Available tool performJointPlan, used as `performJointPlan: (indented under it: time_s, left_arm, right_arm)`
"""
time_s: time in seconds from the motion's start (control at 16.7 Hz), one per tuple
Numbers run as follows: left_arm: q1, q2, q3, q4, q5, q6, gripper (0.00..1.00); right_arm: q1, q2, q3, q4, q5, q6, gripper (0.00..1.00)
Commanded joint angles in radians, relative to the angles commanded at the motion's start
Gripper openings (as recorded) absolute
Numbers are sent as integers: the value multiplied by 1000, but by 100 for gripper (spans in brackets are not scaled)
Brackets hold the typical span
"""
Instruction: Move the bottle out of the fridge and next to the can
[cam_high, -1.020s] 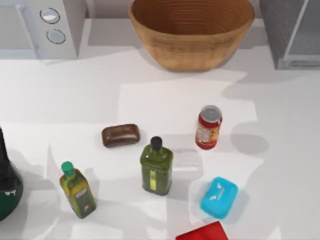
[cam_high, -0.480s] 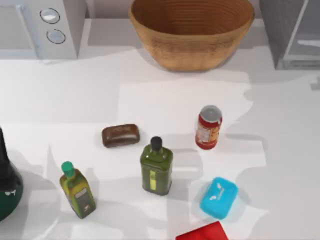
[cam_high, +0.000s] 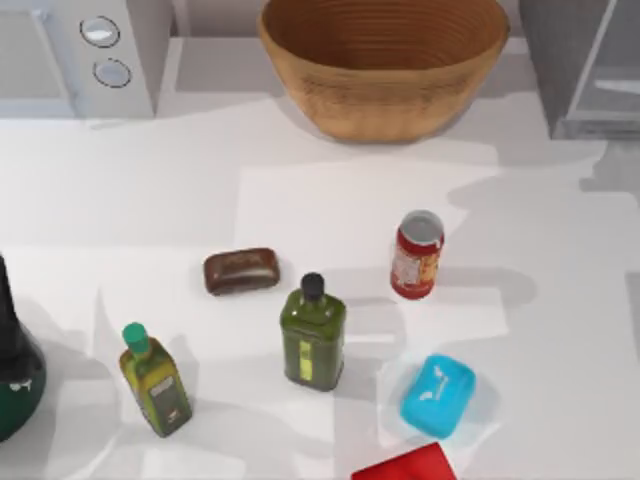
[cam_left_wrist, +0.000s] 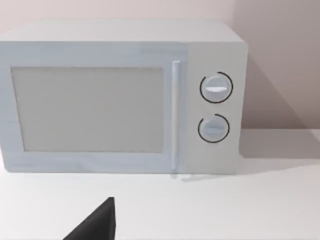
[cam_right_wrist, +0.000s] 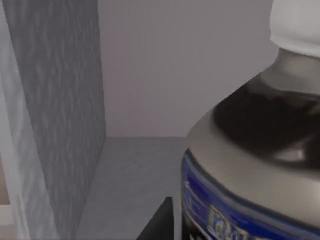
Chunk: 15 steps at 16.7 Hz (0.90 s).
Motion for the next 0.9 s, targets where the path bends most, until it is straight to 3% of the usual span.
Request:
performJointPlan:
  time_s: [0.3,0.48,0.66,0.9]
  left_arm:
    - [0,0,0,0,0,0,100]
    - [0,0,0,0,0,0,100]
    - [0,0,0,0,0,0,100]
    - [0,0,0,0,0,0,100]
  right_arm:
    - [345,20,-199,220,344,-7,0]
    - [494,13,-309,320,494,-11,0]
    - [549,2,-360,359,549,-13,0]
    - [545,6,-357,356,546,-11,0]
